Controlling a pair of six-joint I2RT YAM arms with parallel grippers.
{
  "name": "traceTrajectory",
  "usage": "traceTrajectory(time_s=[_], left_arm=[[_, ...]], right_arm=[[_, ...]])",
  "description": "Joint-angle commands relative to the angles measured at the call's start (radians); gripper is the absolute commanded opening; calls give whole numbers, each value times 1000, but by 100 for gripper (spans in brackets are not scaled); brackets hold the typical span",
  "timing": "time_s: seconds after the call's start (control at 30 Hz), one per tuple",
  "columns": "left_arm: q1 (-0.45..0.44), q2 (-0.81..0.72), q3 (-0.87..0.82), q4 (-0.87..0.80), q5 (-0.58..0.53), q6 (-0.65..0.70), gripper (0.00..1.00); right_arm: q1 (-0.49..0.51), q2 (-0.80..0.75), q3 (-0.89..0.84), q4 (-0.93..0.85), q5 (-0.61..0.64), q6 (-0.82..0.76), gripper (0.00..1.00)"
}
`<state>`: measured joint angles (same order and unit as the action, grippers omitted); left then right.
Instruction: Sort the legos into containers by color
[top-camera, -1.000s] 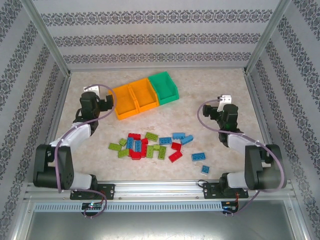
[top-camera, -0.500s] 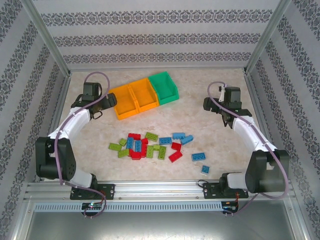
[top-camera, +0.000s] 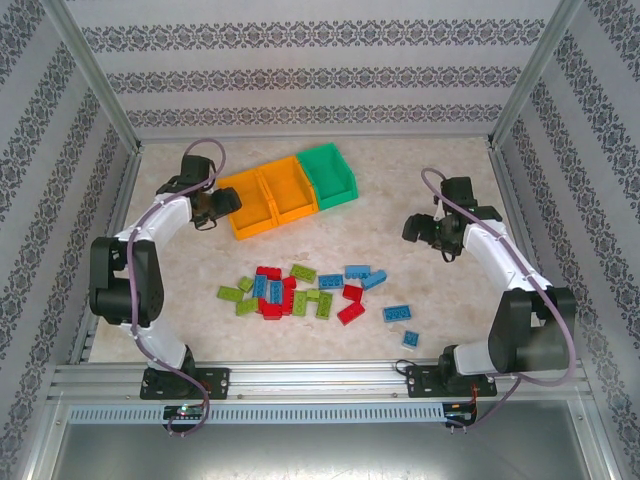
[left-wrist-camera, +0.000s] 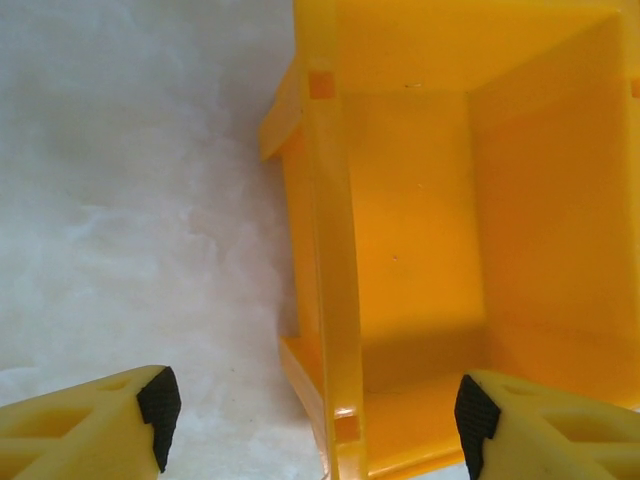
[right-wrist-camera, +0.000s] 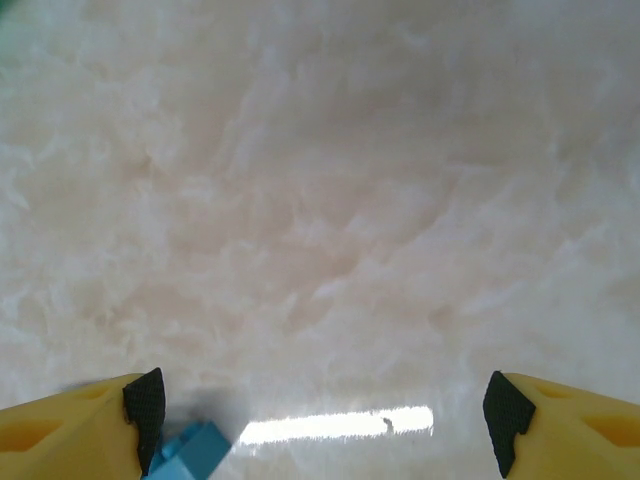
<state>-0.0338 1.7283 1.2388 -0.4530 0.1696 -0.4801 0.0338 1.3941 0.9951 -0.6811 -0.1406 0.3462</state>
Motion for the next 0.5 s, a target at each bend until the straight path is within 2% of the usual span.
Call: traceTrajectory(time_s=[0.0, 0.2, 0.37, 0.47], left_arm=[[-20, 42, 56, -54, 9, 6, 69], [-31, 72, 76, -46, -5, 13, 50], [-41, 101, 97, -45, 4, 37, 40], [-52, 106, 106, -39, -6, 55, 34]], right_arm=[[29, -49, -9, -145, -27, 42, 86], [123, -145, -98, -244, -2, 97, 93], [169, -231, -187, -293, -42, 205, 96], [201, -280, -223, -321, -15, 250, 96]])
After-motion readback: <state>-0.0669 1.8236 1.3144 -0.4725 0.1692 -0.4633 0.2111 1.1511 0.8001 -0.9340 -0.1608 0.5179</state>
